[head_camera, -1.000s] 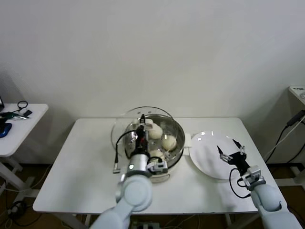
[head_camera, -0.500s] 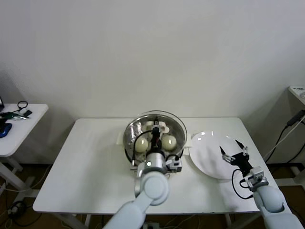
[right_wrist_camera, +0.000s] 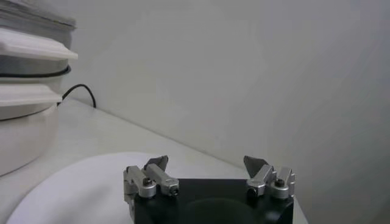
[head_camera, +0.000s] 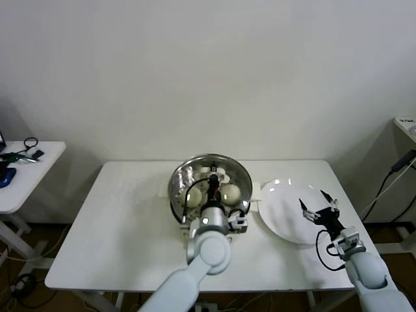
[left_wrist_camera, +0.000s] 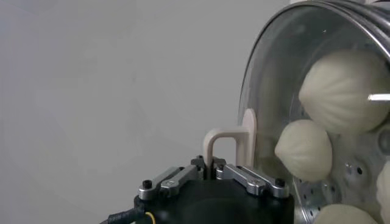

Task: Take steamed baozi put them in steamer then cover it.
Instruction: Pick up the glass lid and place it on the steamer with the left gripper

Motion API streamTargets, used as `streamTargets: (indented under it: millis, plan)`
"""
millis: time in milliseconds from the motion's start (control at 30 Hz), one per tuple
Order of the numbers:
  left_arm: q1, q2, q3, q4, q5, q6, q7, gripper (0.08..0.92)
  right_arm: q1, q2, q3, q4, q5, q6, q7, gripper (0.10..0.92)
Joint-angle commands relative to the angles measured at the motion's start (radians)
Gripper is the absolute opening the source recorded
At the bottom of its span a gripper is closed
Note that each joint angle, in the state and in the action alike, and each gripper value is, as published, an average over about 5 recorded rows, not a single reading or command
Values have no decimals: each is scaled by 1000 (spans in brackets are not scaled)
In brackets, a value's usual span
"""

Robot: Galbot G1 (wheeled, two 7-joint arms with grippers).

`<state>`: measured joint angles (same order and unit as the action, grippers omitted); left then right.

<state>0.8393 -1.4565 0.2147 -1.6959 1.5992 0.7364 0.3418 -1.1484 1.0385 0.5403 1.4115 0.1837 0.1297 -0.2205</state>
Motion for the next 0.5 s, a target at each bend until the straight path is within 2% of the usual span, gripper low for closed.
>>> streamTargets:
  millis: [33, 500]
  plan:
    - [-7, 0, 2, 24, -4, 49, -13, 148, 0, 1, 1, -1, -2, 1, -2, 823]
    - [-1, 29, 0, 19, -65, 49, -32, 148, 2, 0, 1, -2, -6, 2, -10, 823]
